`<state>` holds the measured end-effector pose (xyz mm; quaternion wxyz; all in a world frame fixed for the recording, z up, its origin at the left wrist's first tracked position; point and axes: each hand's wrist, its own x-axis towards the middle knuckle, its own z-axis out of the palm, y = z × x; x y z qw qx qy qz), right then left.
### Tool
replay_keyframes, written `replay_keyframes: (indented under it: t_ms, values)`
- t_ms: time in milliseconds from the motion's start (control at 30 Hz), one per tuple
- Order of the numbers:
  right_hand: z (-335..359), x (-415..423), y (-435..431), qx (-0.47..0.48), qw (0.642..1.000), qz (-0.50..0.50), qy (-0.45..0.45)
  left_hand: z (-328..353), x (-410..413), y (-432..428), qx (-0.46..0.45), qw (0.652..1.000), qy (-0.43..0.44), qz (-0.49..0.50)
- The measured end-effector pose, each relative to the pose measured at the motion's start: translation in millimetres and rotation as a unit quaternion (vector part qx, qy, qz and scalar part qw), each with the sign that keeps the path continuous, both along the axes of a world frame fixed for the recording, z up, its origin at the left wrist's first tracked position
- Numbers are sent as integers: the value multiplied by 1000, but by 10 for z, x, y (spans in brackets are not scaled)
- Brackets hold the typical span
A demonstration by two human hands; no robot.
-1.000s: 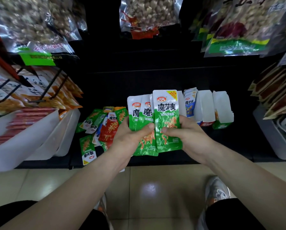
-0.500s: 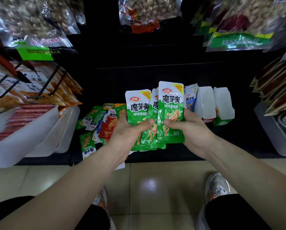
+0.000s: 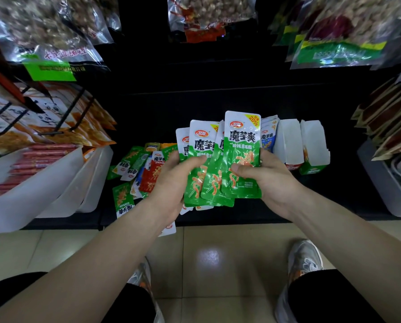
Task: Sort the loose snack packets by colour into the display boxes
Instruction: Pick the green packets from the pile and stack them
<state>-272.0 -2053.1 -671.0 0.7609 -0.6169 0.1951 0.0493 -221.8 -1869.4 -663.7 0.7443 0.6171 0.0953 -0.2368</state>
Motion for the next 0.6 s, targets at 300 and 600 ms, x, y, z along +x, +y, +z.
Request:
replay_keyframes:
  t_ms: [300, 600]
  values:
    - [24, 20, -42, -22, 1000, 17, -12, 69, 43, 39, -19, 994, 5, -104]
    - [29, 27, -44, -55, 998, 11, -12, 47, 0, -1, 11, 997, 26, -78]
